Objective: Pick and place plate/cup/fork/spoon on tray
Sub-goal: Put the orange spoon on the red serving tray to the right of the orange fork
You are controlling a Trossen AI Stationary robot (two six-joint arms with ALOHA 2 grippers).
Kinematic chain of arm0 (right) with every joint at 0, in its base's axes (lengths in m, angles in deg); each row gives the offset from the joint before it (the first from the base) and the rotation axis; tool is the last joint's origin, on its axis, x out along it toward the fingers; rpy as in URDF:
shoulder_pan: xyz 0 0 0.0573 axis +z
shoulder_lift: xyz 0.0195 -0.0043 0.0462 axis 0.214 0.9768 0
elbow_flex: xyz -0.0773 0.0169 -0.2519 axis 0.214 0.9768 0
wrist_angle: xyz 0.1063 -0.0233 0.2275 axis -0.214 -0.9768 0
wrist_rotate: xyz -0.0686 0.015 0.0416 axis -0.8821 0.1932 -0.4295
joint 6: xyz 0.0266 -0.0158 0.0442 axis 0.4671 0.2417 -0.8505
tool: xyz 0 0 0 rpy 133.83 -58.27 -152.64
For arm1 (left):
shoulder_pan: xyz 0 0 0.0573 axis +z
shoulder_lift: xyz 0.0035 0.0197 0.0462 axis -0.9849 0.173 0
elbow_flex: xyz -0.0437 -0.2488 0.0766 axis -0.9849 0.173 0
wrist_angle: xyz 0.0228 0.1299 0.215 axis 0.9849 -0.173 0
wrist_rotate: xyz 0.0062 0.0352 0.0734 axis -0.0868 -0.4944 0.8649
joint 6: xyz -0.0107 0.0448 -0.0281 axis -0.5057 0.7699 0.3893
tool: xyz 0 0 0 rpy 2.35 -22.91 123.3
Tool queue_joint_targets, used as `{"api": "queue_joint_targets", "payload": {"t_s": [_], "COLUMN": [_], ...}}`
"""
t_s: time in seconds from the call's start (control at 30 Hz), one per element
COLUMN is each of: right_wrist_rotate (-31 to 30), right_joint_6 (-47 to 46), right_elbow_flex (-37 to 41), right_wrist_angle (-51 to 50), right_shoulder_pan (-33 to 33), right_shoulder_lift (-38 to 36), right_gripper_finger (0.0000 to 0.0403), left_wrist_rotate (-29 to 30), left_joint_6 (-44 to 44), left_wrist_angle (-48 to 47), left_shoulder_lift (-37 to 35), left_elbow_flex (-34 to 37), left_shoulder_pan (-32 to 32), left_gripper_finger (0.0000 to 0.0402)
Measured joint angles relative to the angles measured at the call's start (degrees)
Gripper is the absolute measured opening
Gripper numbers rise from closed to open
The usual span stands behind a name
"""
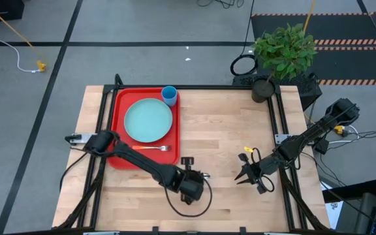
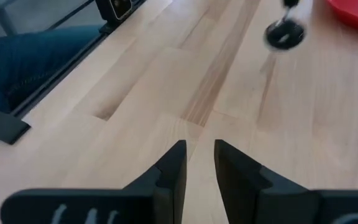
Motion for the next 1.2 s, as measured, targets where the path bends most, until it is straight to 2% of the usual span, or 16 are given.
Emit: {"api": "queue_joint_targets", "payload": {"t_s": [0.37,0.7,0.9,1.03,1.2], "right_wrist_rotate": [0.00,0.00,0.00,0.09,0.03], "right_joint_6": [-0.87,-1.03,-1.99,-2.12,-1.77], "right_elbow_flex": [0.00,0.00,0.00,0.01,0.00], "right_wrist_angle": [-0.18,-0.17,-0.41,-0.58,-0.55], "right_shoulder_pan": [0.00,0.00,0.02,0.02,0.02], "right_shoulder_lift": [0.00,0.00,0.01,0.02,0.02], "right_gripper_finger": [0.0073,0.0073,0.0073,0.0073,0.0073], "left_wrist_rotate": [0.51,0.80,1.87,2.61,2.62], "left_joint_6": [-8.59,-9.51,-10.65,-13.18,-12.92], "left_wrist_angle": [-24.38,-30.73,-29.46,-24.56,-12.15], "left_shoulder_lift": [-2.34,-2.99,-7.81,-14.98,-25.61], "left_elbow_flex": [-0.04,0.33,6.30,15.13,28.52], "left_shoulder_pan": [-0.13,-0.94,-1.03,-1.37,-2.18], "left_gripper_finger": [0.0008,0.0009,0.0005,0.0010,0.0005]}}
